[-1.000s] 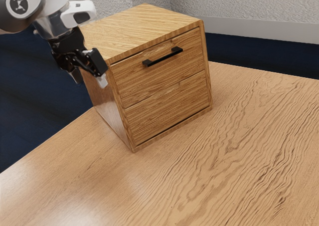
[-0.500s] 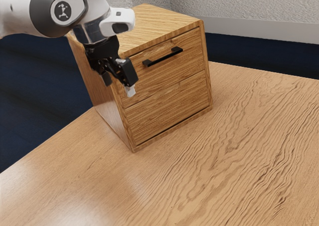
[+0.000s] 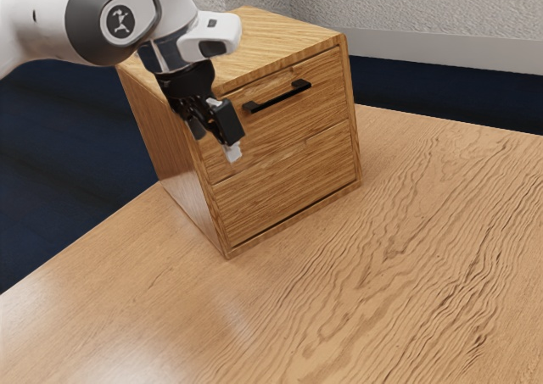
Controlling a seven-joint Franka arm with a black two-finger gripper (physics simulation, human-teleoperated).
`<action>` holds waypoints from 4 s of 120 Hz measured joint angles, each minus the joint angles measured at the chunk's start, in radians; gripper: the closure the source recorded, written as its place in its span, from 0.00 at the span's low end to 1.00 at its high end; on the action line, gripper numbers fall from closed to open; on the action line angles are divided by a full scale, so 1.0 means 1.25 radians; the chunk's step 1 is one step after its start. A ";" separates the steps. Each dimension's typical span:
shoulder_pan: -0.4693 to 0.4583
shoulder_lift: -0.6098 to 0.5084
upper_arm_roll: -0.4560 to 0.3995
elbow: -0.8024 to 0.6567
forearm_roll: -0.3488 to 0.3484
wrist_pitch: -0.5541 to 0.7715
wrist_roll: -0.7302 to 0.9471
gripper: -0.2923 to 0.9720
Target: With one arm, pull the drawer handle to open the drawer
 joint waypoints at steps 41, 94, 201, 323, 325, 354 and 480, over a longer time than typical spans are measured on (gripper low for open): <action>-0.022 0.003 -0.018 0.024 0.022 0.071 0.033 0.23; -0.006 0.063 -0.050 0.082 0.045 0.119 0.055 0.23; 0.036 0.205 -0.061 0.209 0.049 0.146 0.071 0.23; 0.076 0.277 -0.111 0.285 0.076 0.135 0.076 0.22; 0.076 0.278 -0.112 0.285 0.076 0.136 0.076 0.22; 0.065 0.279 -0.111 0.284 0.077 0.136 0.077 0.23; -0.094 0.268 -0.064 0.250 0.118 0.140 0.068 0.26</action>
